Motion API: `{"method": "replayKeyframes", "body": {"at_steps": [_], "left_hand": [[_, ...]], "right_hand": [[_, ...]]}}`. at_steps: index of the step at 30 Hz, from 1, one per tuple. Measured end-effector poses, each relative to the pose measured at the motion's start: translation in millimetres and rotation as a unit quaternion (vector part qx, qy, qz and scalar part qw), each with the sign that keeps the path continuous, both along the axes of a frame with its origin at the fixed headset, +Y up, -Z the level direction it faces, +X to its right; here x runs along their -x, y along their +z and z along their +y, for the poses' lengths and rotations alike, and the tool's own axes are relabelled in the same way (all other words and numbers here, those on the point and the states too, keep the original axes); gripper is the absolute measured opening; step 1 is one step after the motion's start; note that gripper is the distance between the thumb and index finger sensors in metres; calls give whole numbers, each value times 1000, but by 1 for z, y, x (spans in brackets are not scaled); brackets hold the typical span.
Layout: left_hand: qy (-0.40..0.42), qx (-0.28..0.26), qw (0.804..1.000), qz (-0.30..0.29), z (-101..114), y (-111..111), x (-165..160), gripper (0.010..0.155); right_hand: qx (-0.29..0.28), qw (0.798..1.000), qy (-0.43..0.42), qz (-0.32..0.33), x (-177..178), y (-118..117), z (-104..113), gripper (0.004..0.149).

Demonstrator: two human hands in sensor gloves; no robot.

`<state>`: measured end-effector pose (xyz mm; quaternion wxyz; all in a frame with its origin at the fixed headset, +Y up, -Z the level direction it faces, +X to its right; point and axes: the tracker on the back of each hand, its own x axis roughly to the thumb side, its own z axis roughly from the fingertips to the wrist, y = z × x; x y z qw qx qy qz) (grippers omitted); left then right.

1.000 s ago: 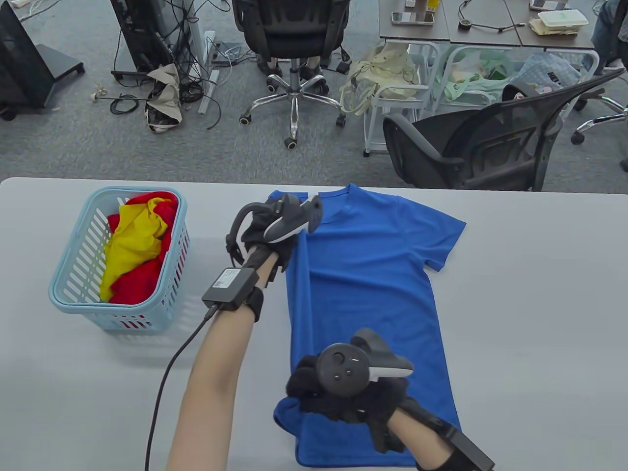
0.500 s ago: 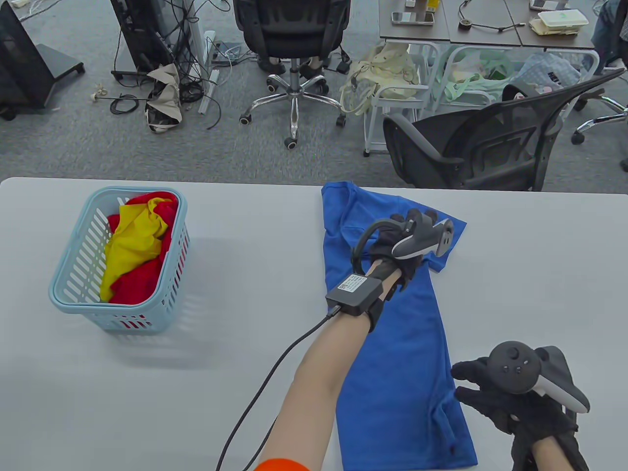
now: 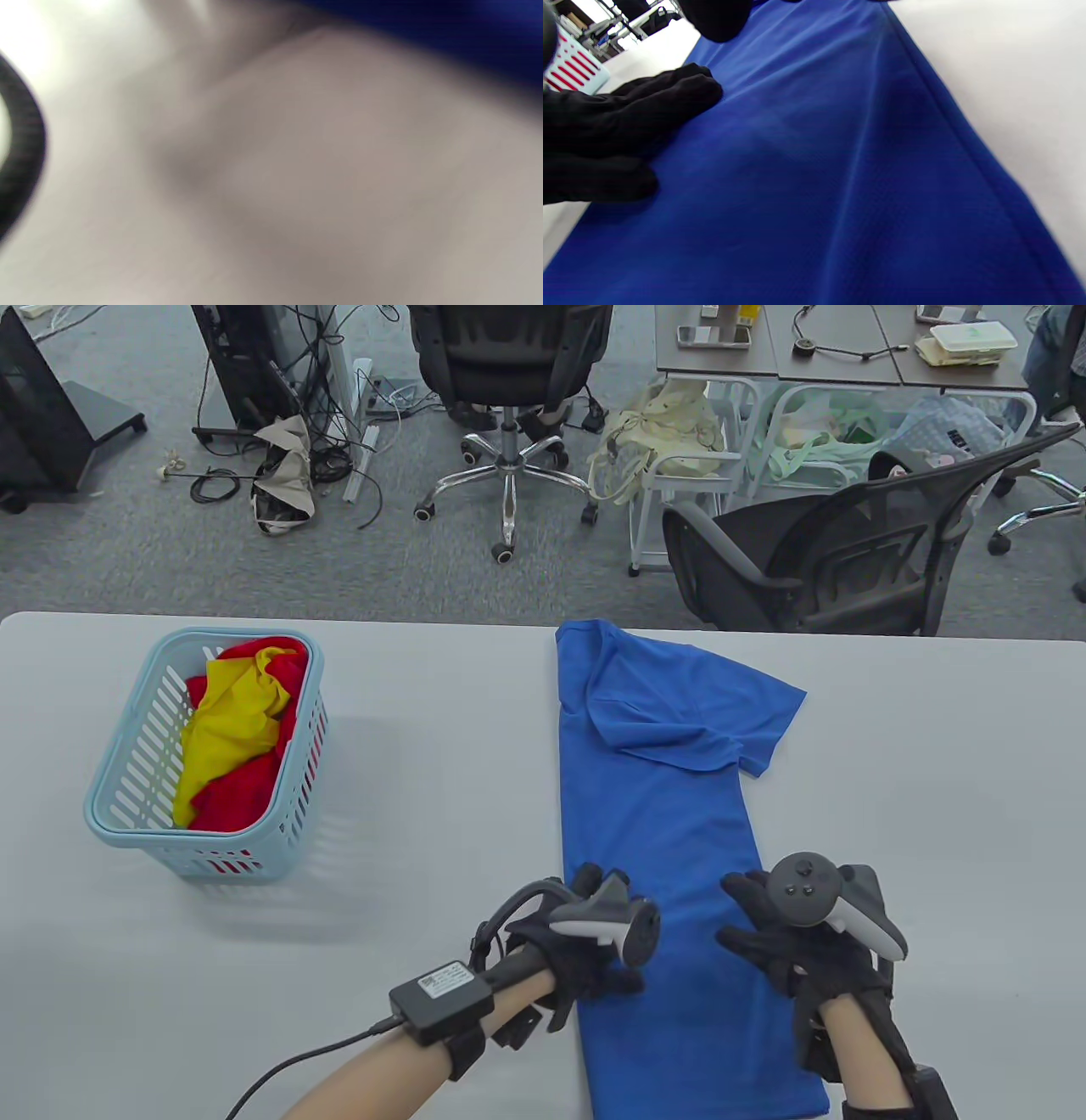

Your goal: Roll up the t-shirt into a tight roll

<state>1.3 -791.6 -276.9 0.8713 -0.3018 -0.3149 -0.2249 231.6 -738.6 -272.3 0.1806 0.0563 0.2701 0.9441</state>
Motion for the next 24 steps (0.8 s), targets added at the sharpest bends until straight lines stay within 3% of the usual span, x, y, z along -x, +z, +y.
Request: {"method": "replayKeyframes", "body": {"at_steps": [2, 3, 7, 11, 14, 16, 21, 24], "left_hand": [[1, -96, 995, -19, 1, 14, 20, 82], [2, -104, 994, -33, 2, 17, 29, 82], [54, -65, 996, -32, 17, 25, 53, 81], [179, -31, 982, 41, 29, 28, 69, 77], [118, -57, 990, 60, 15, 24, 78, 84], [56, -15, 996, 67, 6, 23, 82, 83], [142, -96, 984, 55, 34, 22, 76, 76], [155, -72, 984, 56, 23, 19, 74, 79]], "right_hand": [[-17, 999, 40, 20, 10, 4, -7, 74], [-21, 997, 64, 26, 16, 6, -10, 75], [-28, 988, 122, 89, 40, 12, -16, 80], [-28, 986, 117, 113, 58, 18, -19, 81], [-2, 980, 153, 128, 64, 19, -33, 84], [19, 980, 150, 131, 61, 17, -38, 85], [-2, 980, 146, 136, 60, 20, -29, 86], [-17, 975, 165, 148, 65, 23, -24, 86]]}}
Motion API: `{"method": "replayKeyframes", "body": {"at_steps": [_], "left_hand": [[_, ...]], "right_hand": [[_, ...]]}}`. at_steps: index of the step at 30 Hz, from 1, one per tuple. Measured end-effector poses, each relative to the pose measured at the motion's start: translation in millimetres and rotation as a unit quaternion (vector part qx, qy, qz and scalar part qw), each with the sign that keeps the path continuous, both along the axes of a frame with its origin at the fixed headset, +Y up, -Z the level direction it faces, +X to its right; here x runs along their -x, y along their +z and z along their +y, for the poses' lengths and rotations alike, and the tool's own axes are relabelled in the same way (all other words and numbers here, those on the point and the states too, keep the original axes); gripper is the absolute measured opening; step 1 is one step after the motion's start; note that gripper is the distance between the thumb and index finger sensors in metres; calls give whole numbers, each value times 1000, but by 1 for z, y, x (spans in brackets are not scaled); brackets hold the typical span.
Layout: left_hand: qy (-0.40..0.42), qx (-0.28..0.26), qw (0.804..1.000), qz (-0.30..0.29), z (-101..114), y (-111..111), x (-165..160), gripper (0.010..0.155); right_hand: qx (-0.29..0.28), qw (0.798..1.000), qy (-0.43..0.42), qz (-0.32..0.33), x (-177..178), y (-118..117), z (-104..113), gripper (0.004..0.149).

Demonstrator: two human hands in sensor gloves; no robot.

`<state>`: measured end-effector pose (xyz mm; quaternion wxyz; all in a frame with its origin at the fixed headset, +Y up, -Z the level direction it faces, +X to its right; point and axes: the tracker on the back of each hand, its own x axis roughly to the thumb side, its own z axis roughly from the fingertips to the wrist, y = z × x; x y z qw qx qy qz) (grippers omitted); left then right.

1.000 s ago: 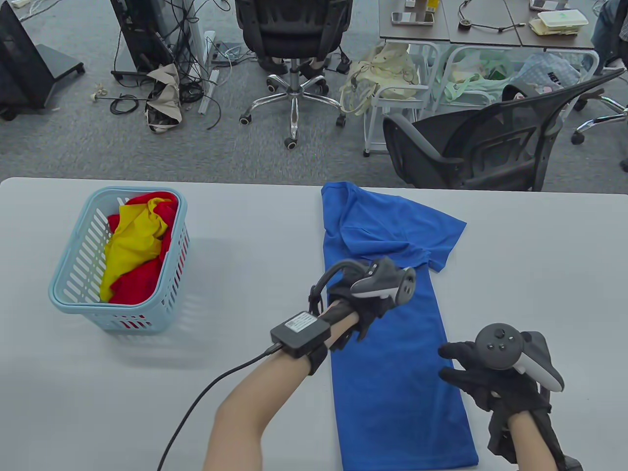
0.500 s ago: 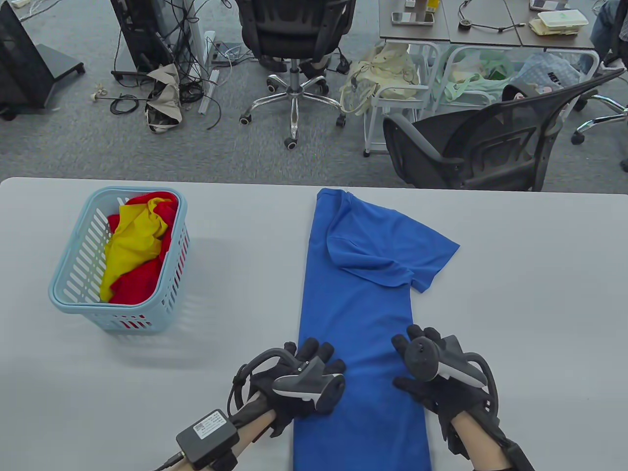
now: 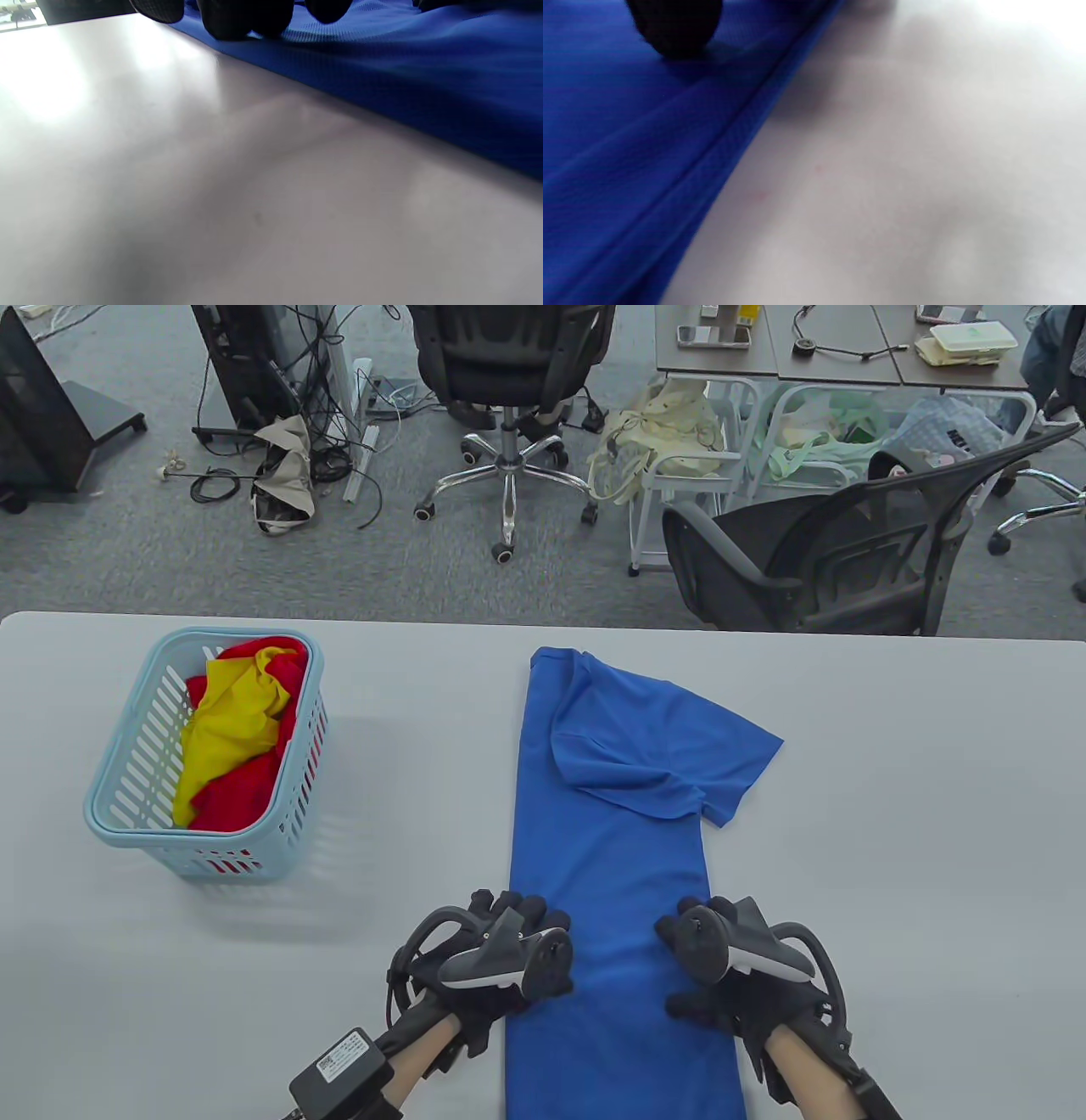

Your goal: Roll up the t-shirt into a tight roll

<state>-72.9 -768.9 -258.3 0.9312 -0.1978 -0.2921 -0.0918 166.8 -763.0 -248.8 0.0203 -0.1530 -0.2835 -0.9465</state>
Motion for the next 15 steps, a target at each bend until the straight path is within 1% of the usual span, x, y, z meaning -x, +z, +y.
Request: {"method": "replayKeyframes", "body": {"at_steps": [2, 4, 5, 6, 9, 11, 12, 13, 14, 15], "left_hand": [[-4, 21, 1000, -9, -9, -2, -1, 81], [-39, 53, 998, -12, -18, -2, -4, 83], [-60, 55, 997, -10, -19, -1, -4, 84], [-62, 52, 997, -17, -18, 0, -5, 84], [-46, 56, 997, -12, -14, 1, -2, 85], [-33, 28, 999, -21, -5, 4, -1, 83], [-22, 16, 999, -22, -1, 5, -1, 82], [11, -3, 1000, -23, 4, 4, 0, 81], [46, -13, 999, -17, 6, 2, 1, 79], [73, -9, 997, -5, 6, 0, 1, 78]], "right_hand": [[-3, 1000, 0, 2, 1, 1, 1, 86], [-3, 1000, -1, 3, 1, 0, 1, 87], [-2, 1000, -4, 3, 0, 0, 1, 87], [2, 1000, -9, 1, -1, 0, 0, 87], [3, 1000, -14, -1, -2, 0, 0, 86], [-14, 1000, -11, 8, 0, 1, 4, 82], [-19, 1000, -14, 9, 0, 1, 5, 78], [-28, 999, -24, 3, 0, 1, 7, 69], [-33, 999, -37, -4, 0, 1, 8, 64], [-35, 998, -42, -10, -1, 0, 7, 63]]}}
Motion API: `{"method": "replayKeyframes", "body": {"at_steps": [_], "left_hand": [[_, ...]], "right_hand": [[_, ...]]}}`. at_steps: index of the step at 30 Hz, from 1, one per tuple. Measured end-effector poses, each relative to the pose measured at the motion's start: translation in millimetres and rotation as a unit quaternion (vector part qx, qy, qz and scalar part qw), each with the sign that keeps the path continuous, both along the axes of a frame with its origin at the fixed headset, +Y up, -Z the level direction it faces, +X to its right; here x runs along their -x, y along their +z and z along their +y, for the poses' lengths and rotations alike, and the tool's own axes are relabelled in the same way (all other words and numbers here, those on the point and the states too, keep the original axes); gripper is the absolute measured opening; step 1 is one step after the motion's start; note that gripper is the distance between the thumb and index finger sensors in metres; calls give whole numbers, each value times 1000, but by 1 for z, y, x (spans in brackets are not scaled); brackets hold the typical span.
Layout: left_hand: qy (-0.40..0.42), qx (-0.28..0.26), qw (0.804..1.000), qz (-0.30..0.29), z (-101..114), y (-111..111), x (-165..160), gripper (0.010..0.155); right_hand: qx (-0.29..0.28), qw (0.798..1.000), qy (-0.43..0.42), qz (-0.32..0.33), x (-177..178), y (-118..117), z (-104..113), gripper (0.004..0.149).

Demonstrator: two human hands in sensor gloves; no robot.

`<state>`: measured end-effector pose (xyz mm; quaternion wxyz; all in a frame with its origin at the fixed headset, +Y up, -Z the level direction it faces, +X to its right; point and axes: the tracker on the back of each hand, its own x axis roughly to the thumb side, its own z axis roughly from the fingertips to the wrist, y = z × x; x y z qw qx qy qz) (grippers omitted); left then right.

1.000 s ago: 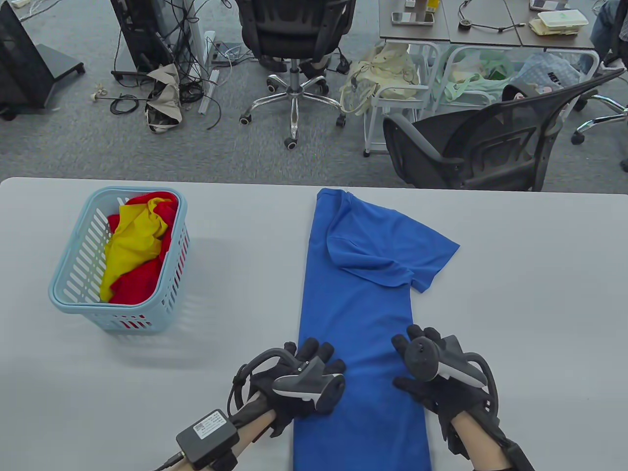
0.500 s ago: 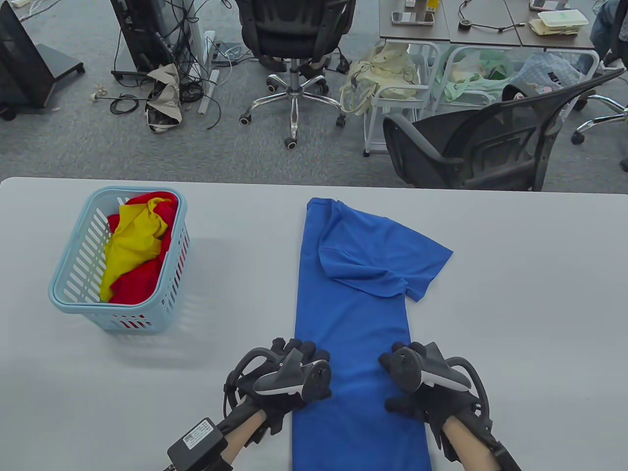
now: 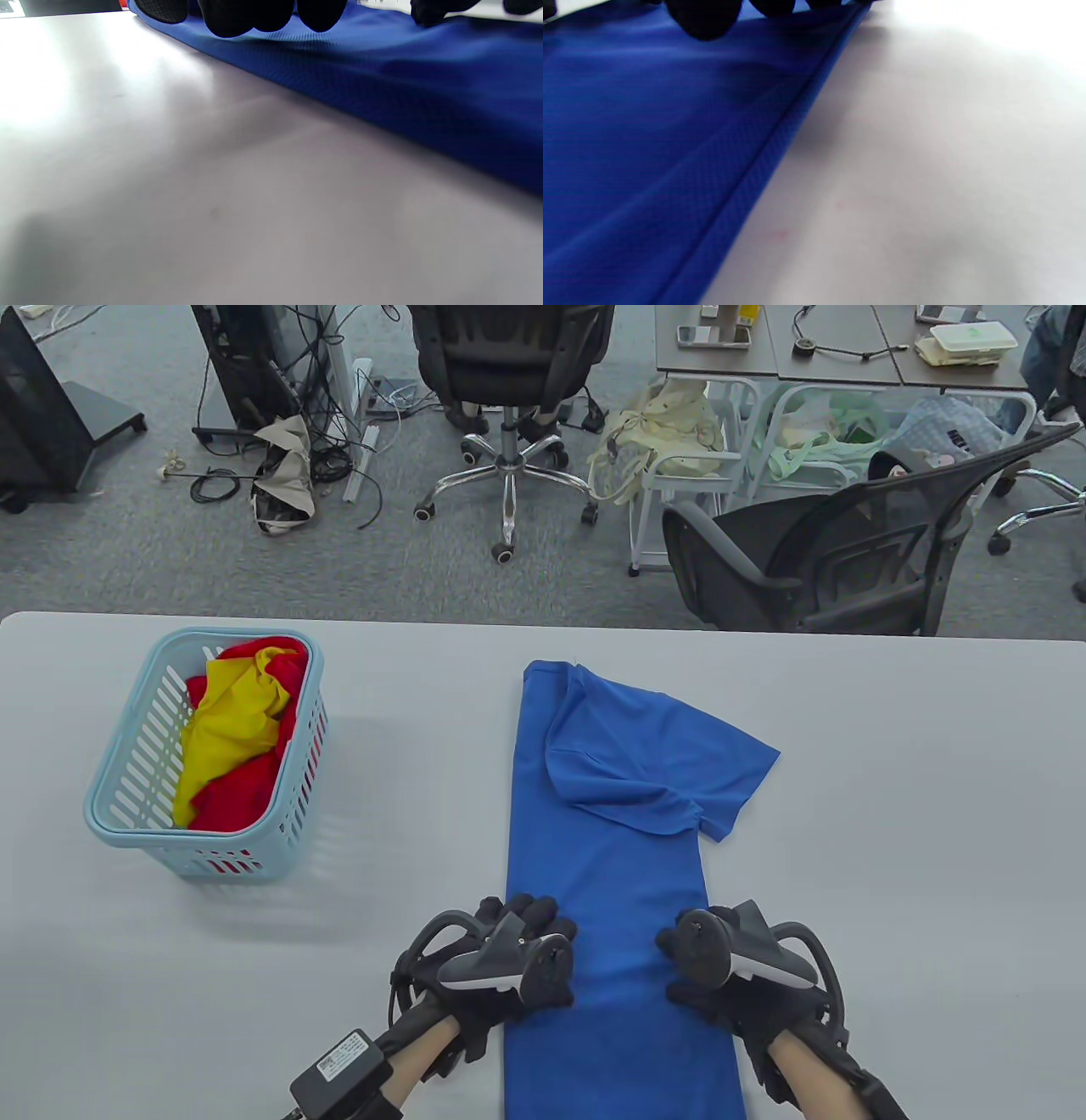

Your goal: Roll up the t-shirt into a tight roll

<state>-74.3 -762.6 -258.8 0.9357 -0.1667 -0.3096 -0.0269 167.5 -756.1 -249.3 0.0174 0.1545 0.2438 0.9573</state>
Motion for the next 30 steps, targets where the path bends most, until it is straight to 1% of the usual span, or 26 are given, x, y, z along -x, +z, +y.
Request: {"method": "replayKeyframes", "body": {"at_steps": [1, 2, 3, 4, 6, 7, 9, 13, 17, 22, 24, 27, 28, 29, 30], "left_hand": [[18, 27, 999, 9, -3, -3, -1, 80], [13, 46, 999, 13, -6, -4, -2, 83], [-17, 55, 998, 19, -12, -3, -4, 84], [-71, 57, 996, 14, -18, -1, -5, 85], [-147, 59, 987, -6, -25, 3, -6, 85], [-144, 49, 988, -15, -24, 4, -4, 85], [-115, 68, 991, -5, -23, 7, -1, 85], [-117, 73, 990, -7, -23, 12, 5, 85], [-110, 78, 991, -5, -22, 9, 7, 85], [-108, 54, 993, -16, -16, 6, 9, 83], [-83, 49, 995, -4, -12, 3, 11, 81], [-72, 45, 996, 14, -8, 3, 12, 81], [-82, 42, 996, 17, -11, 3, 12, 82], [-114, 33, 992, 30, -17, 3, 10, 84], [-146, 18, 989, 31, -18, 3, 9, 87]], "right_hand": [[-1, 1000, 5, -4, -1, -2, -3, 66], [4, 1000, 13, -6, -2, -4, -5, 70], [14, 1000, 22, -9, -4, -4, -10, 76], [24, 999, 24, -8, -5, -4, -16, 79], [48, 999, 24, -5, -7, -3, -19, 78], [47, 999, 9, -9, -7, -1, -19, 79], [55, 998, 4, -20, -7, -1, -20, 81], [53, 998, -10, -15, -5, -1, -17, 80], [54, 998, -8, -15, -4, 2, -17, 80], [44, 999, -3, -14, -3, 4, -12, 78], [37, 999, 4, -13, -2, 4, -9, 76], [26, 1000, 3, -9, 0, -2, -3, 73], [19, 1000, 0, -17, 1, -3, 0, 71], [12, 1000, 1, -17, 3, -2, 0, 70], [11, 1000, 9, -15, 4, -2, 0, 71]]}}
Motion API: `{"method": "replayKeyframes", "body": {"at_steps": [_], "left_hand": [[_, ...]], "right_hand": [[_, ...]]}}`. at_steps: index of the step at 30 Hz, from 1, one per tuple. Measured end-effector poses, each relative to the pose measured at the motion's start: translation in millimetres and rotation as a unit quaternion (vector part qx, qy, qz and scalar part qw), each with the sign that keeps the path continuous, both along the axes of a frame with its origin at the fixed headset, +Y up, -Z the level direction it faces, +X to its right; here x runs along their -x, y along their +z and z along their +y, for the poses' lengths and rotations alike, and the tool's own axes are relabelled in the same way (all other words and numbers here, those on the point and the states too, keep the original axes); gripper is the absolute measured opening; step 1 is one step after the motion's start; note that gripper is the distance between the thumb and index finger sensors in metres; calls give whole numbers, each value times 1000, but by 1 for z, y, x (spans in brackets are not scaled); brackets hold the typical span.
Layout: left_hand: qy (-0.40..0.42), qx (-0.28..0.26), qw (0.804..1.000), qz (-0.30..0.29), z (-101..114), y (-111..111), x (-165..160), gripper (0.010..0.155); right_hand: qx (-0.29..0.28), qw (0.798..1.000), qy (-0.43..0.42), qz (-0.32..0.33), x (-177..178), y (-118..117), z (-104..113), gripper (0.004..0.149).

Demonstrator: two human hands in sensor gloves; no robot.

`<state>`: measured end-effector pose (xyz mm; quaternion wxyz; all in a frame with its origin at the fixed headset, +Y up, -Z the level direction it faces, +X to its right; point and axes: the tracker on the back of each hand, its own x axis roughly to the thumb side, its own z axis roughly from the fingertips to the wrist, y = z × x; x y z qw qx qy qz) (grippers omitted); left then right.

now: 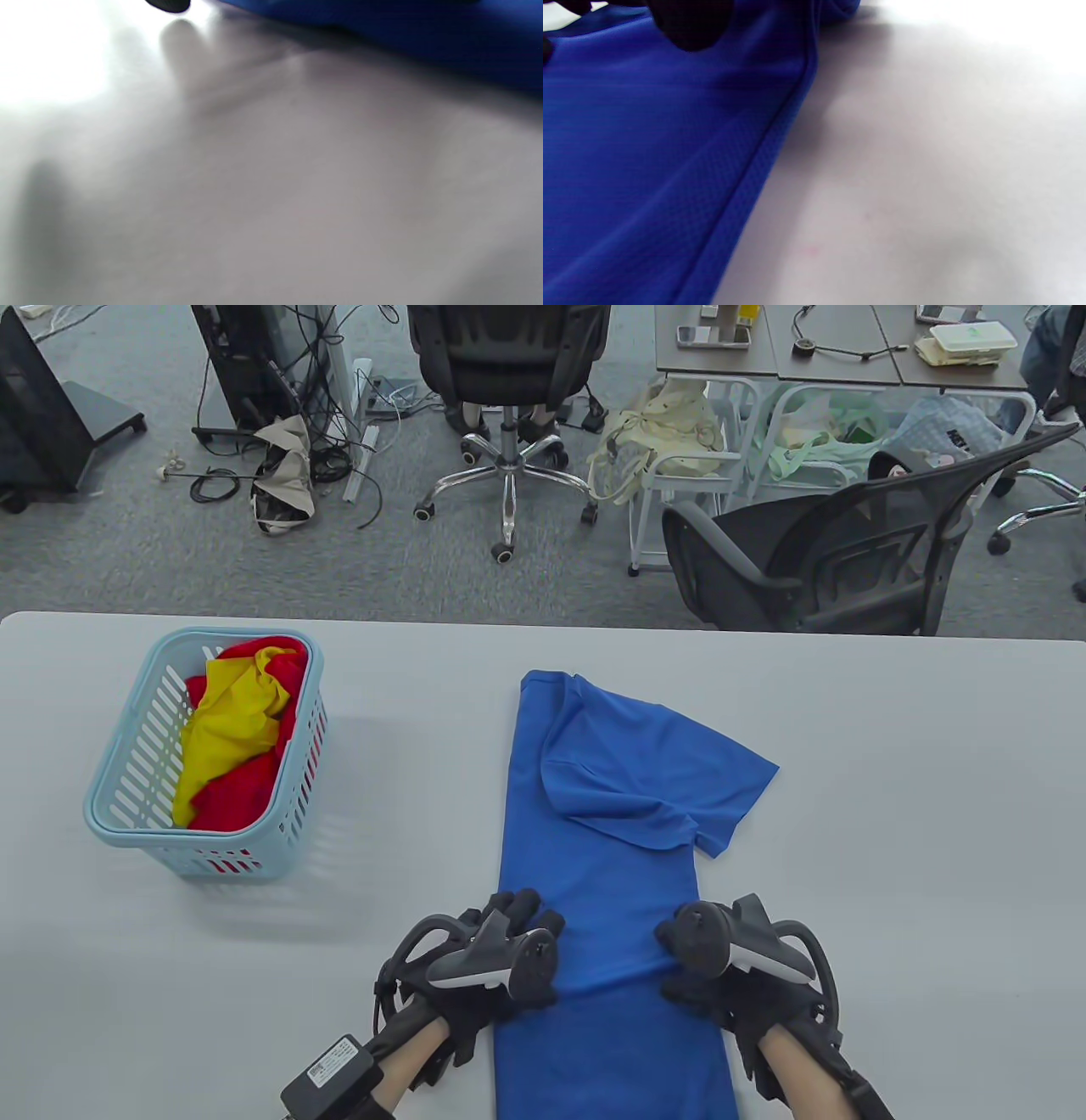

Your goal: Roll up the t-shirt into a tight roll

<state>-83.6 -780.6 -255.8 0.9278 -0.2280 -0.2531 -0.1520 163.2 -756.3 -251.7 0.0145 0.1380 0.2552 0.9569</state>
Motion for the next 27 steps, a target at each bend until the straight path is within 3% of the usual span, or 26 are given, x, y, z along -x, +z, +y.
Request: {"method": "replayKeyframes", "body": {"at_steps": [1, 8, 11, 15, 21, 24, 27], "left_hand": [[-32, -6, 999, -31, 2, -4, -1, 88], [35, 67, 997, -23, -3, -12, 1, 86], [32, 65, 997, -32, -2, -12, 3, 87], [31, 68, 997, -34, -3, -11, 4, 87], [15, 74, 996, -42, -3, -2, 2, 87], [8, 77, 996, -45, -3, 4, 1, 87], [4, 81, 996, -41, -2, 6, -1, 87]], "right_hand": [[-5, 1000, 14, 4, 2, -1, 0, 71], [-4, 1000, 9, 0, 1, 0, -1, 70], [7, 1000, -6, 0, -4, 0, -1, 70], [24, 999, -25, -8, -14, -5, 17, 70], [-30, 999, -12, -15, -12, -45, 68, 70], [-25, 999, -33, -5, 0, -67, 70, 70], [0, 999, -36, 13, 16, -85, 55, 69]]}}
